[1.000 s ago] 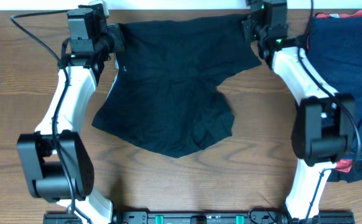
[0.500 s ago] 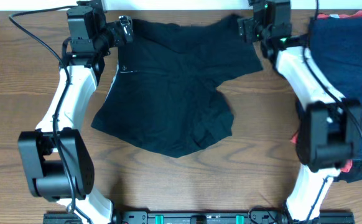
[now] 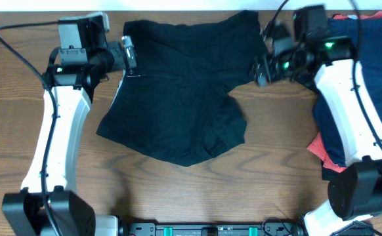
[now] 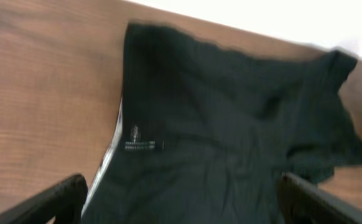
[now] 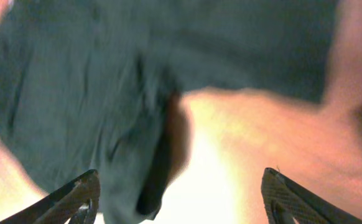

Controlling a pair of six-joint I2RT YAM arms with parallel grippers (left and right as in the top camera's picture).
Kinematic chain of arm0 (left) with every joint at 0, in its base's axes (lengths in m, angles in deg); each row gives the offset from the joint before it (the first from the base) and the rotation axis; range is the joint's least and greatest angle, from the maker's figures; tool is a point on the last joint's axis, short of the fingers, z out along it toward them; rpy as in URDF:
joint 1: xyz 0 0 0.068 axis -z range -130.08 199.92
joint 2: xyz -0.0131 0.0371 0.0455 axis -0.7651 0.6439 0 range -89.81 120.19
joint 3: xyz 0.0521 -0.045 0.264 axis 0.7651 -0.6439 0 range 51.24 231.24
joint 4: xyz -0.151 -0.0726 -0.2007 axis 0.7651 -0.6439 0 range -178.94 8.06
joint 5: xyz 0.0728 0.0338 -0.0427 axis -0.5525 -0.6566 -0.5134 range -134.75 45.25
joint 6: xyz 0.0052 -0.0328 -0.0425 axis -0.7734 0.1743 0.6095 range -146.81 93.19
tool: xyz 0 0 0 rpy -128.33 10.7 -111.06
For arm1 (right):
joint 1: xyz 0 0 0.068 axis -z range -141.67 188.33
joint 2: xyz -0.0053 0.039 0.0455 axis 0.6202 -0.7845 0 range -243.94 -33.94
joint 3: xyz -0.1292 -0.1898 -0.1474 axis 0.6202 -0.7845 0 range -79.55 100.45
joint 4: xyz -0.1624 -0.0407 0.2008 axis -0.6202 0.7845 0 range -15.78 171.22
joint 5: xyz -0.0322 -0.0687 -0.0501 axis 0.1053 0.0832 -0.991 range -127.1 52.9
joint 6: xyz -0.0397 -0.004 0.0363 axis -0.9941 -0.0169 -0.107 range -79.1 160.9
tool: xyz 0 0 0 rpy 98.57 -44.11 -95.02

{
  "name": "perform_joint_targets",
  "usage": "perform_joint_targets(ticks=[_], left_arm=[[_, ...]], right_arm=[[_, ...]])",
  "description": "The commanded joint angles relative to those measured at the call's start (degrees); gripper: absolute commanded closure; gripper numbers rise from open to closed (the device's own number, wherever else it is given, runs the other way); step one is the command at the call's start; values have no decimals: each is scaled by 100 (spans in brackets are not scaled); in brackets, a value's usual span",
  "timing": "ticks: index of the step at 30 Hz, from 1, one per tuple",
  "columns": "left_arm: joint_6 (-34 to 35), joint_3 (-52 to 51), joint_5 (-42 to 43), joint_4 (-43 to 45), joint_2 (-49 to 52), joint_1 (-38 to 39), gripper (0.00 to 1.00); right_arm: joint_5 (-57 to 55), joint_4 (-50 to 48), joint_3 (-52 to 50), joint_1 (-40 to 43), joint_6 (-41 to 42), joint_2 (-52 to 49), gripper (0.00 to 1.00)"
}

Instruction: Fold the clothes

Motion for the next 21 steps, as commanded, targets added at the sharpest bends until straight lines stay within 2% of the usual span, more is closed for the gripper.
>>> perform_joint_targets(ticks=[1, 7, 14, 18, 21], left_arm=[[-140, 48, -26, -411, -105, -28, 2], [-140, 48, -28, -988, -68, -26, 2], [-142, 46, -28, -1292, -44, -26, 2], [-142, -37, -28, -1355, -13, -26, 2], [-140, -98, -28, -1340, -11, -26, 1]], right_arm=[[332, 177, -426, -306, -227, -87, 21], [588, -15, -1309, -761, -221, -87, 25], [616, -726, -2197, -1130, 13, -87, 48], [284, -1014, -2199, -1060, 422, -63, 71], [162, -1226, -2074, -881, 592, -4, 97]])
